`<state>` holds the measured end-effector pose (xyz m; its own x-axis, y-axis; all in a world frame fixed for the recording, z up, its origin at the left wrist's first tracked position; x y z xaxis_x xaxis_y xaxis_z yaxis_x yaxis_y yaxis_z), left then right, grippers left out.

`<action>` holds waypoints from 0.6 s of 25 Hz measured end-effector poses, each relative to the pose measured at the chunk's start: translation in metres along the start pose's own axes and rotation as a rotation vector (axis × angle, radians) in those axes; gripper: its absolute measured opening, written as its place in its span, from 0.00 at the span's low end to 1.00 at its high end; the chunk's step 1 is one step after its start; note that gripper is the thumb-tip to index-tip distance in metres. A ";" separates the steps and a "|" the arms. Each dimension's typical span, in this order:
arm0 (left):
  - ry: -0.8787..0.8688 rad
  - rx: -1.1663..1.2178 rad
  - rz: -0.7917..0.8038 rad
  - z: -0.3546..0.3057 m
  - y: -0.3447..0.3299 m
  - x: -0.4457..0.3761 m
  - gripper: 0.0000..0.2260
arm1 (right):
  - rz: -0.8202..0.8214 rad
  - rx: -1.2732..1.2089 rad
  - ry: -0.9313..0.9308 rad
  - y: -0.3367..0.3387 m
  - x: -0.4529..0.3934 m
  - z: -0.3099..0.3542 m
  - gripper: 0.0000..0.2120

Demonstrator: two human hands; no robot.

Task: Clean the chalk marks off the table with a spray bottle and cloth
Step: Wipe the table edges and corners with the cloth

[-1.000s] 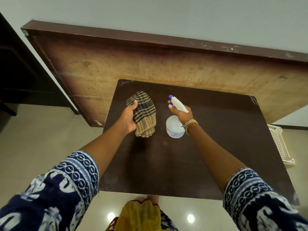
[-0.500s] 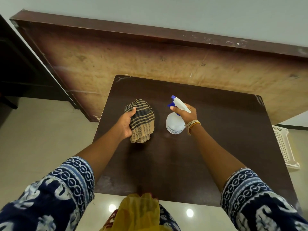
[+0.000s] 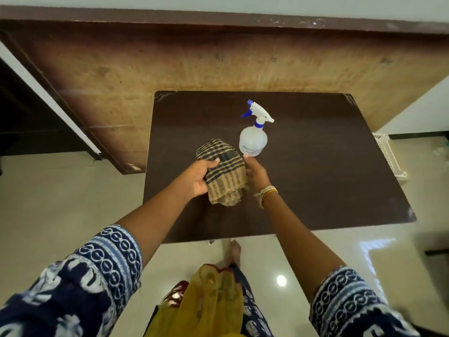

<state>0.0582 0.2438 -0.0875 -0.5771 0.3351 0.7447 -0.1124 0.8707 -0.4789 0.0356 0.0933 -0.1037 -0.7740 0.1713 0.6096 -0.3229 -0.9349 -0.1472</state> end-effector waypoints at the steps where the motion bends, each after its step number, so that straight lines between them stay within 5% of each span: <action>1: 0.007 -0.048 0.015 0.011 0.008 0.006 0.15 | 0.083 -0.055 -0.010 -0.014 0.018 -0.020 0.32; 7: -0.024 -0.246 -0.090 0.057 0.053 0.054 0.17 | 0.186 -0.097 -0.072 -0.041 0.098 -0.079 0.13; 15: -0.224 -0.271 -0.221 0.088 0.092 0.101 0.07 | 0.214 -0.268 -0.123 -0.054 0.150 -0.121 0.12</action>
<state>-0.0816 0.3259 -0.0967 -0.7282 0.0688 0.6819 -0.0539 0.9861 -0.1570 -0.1292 0.2072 -0.0987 -0.7732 -0.0734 0.6299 -0.3048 -0.8280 -0.4706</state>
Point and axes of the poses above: each hand's wrist, its own x-axis away from the middle knuckle, its own y-axis out of the back of the hand, z = x × y, the point moved 7 cm from there along -x, towards the middle knuckle, and after that the axes turned 5 degrees about x, right-handed, at the moved point
